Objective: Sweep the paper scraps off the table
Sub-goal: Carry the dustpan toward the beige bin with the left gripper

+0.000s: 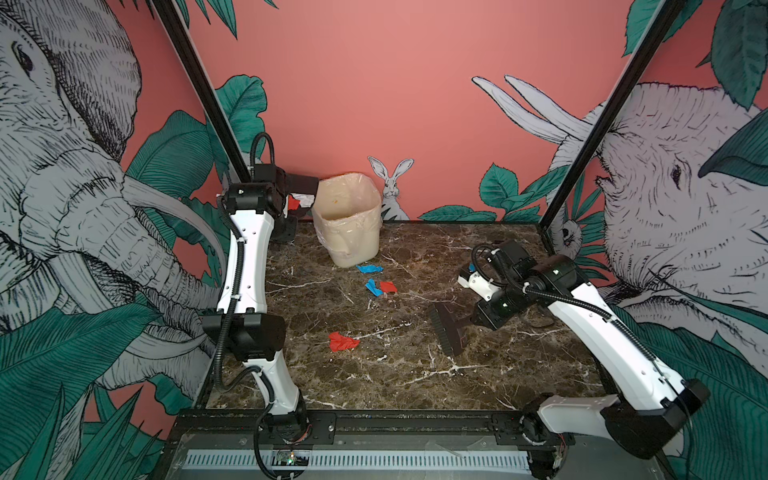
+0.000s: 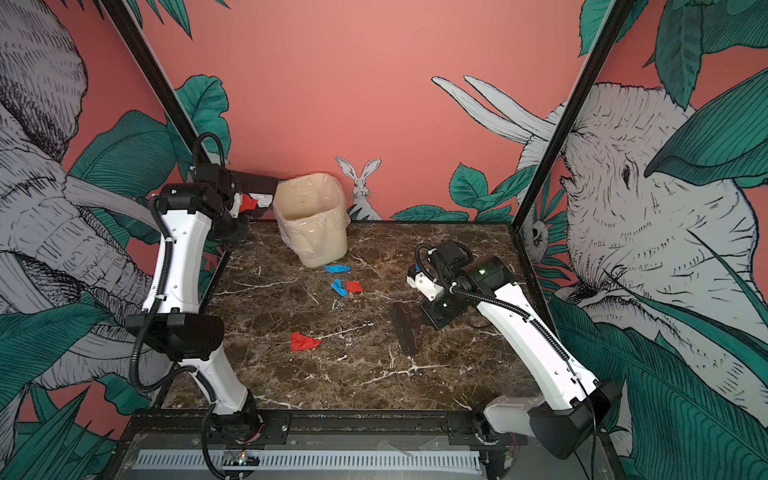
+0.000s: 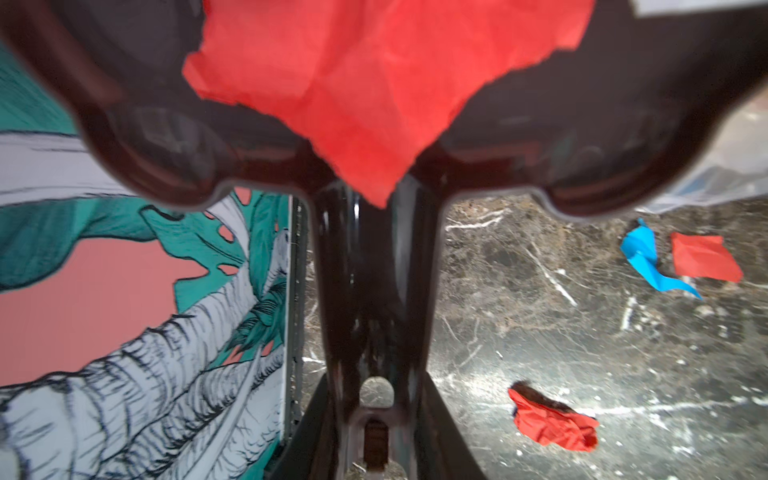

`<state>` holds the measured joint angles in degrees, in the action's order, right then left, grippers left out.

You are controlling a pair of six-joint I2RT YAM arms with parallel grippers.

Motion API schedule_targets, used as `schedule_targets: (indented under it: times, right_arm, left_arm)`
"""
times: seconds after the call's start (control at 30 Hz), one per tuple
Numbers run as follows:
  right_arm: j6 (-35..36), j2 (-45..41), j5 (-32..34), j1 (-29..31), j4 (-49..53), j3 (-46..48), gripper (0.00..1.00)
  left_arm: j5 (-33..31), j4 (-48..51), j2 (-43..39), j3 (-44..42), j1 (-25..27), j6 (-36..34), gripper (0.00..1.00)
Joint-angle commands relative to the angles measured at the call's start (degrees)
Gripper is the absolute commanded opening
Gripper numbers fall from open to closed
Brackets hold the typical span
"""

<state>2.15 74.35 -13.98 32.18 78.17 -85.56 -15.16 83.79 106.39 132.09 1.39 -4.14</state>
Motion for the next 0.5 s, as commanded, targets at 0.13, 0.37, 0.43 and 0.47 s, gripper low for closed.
schedule_targets:
  times: [0.13,0.37,0.43,0.47]
  right_arm:
    - [0.0,1.1,-1.7,-0.2,0.6,-2.1,0.00]
    - [-0.4,1.8,-2.1,-0.2,1.0,-2.7,0.00]
    - [-0.4,2.0,-2.2,-0.1,1.3,-2.9,0.00]
    - [-0.4,2.0,-2.2,-0.2,1.4,-3.0,0.00]
  left_arm:
    - [-6.9,1.8,3.5,5.4,2.8,-2.4,0.00]
    - [-10.8,1.6,6.2,7.1,5.3,-4.1,0.00]
    - [-11.6,1.5,6.5,7.6,5.5,-4.6,0.00]
    - [-12.0,1.4,6.6,7.7,5.6,-4.8,0.00]
